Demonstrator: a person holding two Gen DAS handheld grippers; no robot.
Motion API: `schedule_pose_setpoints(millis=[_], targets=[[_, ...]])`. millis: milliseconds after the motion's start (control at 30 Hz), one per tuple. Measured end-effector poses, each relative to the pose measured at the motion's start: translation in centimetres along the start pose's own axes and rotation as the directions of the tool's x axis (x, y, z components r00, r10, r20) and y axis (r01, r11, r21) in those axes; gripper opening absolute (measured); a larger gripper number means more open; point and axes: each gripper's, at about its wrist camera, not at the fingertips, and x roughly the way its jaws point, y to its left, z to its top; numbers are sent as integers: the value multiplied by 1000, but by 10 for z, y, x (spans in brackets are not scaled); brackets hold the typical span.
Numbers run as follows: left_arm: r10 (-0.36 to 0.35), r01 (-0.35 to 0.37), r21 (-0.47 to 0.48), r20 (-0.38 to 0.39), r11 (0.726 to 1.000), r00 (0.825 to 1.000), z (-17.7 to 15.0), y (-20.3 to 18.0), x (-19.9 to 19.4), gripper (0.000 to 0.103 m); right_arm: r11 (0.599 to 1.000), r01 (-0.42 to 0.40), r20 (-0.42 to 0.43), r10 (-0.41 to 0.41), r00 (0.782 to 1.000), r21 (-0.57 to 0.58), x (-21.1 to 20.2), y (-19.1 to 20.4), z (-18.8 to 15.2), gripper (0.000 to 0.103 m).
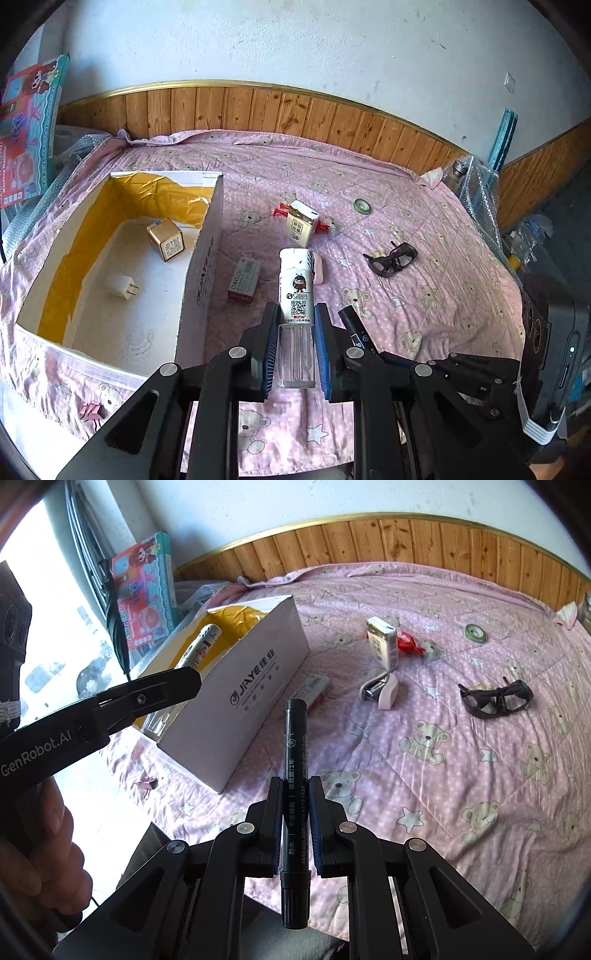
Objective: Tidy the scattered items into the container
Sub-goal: 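Carry the tube and marker toward the cardboard box with both grippers, then open the right gripper to drop the marker in the box while the left releases the tube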
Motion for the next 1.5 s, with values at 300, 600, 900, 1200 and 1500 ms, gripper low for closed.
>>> schedule_pose_setpoints(millis=[300, 600, 900, 1200, 1500], targets=[[0, 1, -39, 31, 999, 1000, 7, 22, -14, 20, 999, -4, 11, 4, 1000, -34, -2, 20, 13, 14], [8, -3, -80, 58, 997, 998, 15, 43, -22, 20, 998, -19, 32, 22, 999, -67, -5, 41, 32, 14], [34, -24, -126, 78, 992, 996, 24, 66, -28, 20, 994, -45, 39, 50, 998, -100, 1, 59, 52, 14], [62, -48, -153, 89, 987, 994, 33, 84, -30, 20, 989, -68, 47, 75, 996, -129, 8, 73, 73, 14], [109, -90, -195, 86, 977, 990, 37, 109, -27, 20, 982, -95, 46, 103, 994, -163, 21, 92, 90, 14]])
